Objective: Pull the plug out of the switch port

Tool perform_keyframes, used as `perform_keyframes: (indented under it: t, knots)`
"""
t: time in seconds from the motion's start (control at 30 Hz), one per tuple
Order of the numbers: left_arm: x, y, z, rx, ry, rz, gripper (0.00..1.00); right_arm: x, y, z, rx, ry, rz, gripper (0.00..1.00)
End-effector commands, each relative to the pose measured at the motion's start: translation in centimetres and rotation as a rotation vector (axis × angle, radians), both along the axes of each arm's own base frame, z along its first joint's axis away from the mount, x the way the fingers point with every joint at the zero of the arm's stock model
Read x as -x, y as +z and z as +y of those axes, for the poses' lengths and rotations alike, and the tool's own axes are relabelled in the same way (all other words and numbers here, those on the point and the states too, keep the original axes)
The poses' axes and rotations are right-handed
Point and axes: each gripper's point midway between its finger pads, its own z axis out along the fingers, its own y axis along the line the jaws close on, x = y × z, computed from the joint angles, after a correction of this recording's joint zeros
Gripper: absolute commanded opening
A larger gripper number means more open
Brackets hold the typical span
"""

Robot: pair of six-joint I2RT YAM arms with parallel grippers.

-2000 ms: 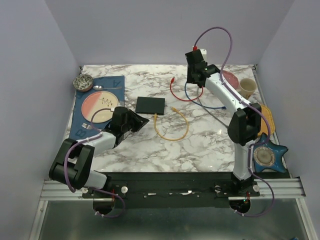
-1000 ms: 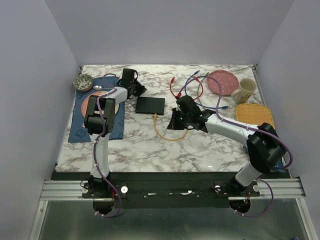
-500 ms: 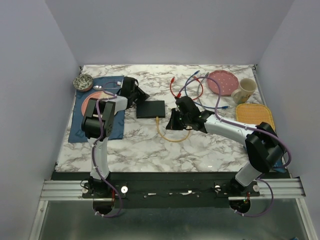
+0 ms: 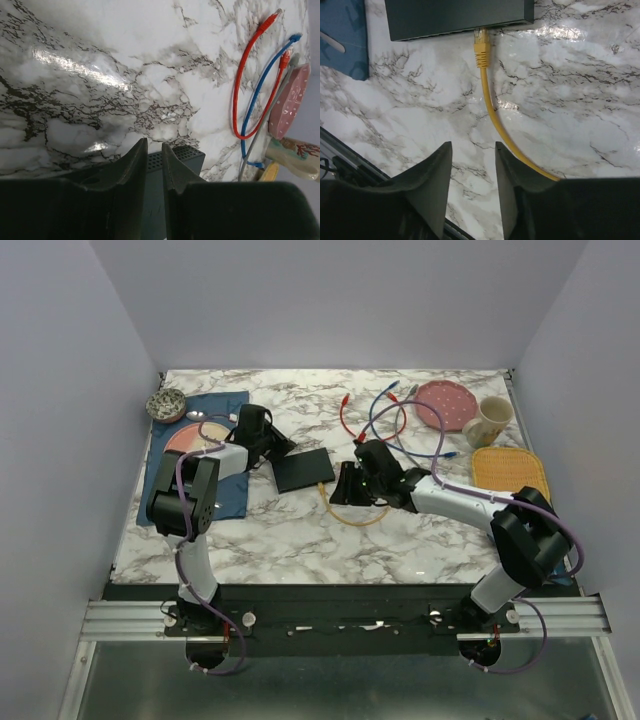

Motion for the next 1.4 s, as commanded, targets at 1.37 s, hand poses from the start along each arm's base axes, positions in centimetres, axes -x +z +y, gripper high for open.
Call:
perform_keyframes:
  t: [1.37]
  knots:
    - [6.9,-2.6,-1.6,-0.073,-0.142,0.089,0.29,-6.9,-5.1,3.2,-0.386,0.033,0.090,0.46]
